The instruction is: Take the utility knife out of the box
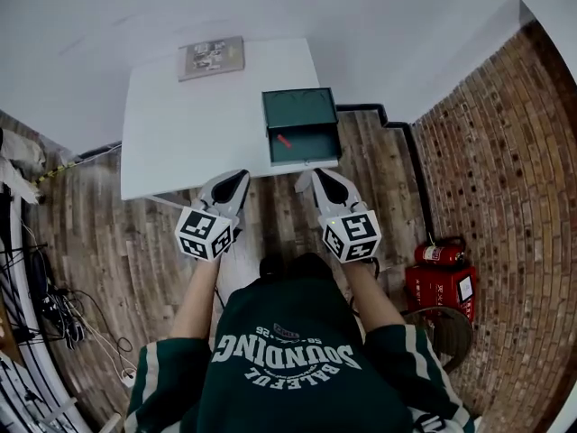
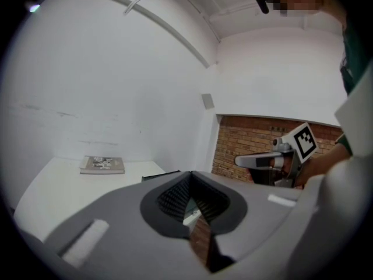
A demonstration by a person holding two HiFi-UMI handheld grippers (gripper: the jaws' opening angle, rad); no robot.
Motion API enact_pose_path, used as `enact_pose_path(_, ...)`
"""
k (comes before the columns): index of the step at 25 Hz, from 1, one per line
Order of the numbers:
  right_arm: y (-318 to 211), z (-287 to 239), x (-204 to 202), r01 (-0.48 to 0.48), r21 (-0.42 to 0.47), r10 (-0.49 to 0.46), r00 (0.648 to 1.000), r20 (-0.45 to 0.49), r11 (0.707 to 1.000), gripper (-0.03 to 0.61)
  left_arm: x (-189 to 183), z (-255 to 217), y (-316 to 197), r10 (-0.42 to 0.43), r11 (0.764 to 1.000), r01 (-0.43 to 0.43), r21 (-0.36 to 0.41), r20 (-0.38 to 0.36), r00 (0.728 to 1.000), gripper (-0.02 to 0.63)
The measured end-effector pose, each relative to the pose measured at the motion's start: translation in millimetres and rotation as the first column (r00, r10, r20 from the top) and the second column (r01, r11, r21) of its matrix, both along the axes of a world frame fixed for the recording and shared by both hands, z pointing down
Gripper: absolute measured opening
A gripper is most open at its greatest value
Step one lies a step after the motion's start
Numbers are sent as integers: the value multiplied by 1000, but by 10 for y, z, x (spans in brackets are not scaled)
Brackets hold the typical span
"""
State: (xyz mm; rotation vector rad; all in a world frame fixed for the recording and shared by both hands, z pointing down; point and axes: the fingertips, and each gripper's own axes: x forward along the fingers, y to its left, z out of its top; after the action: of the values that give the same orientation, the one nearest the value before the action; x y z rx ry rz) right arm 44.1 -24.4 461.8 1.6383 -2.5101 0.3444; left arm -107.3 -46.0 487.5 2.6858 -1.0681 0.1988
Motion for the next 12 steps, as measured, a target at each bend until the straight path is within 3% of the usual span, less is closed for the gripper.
enact_pose_path(6,-540,139,150,-4,-10,4,1000,-2,1000,2,176,146,-538,7,1000,-7,-20,5,1000,51)
enact_pose_path(12,-1221,231,306,56,-20,-56,998,5,998,2,412,121,-1135,-27,999,28,-19,25,999,51)
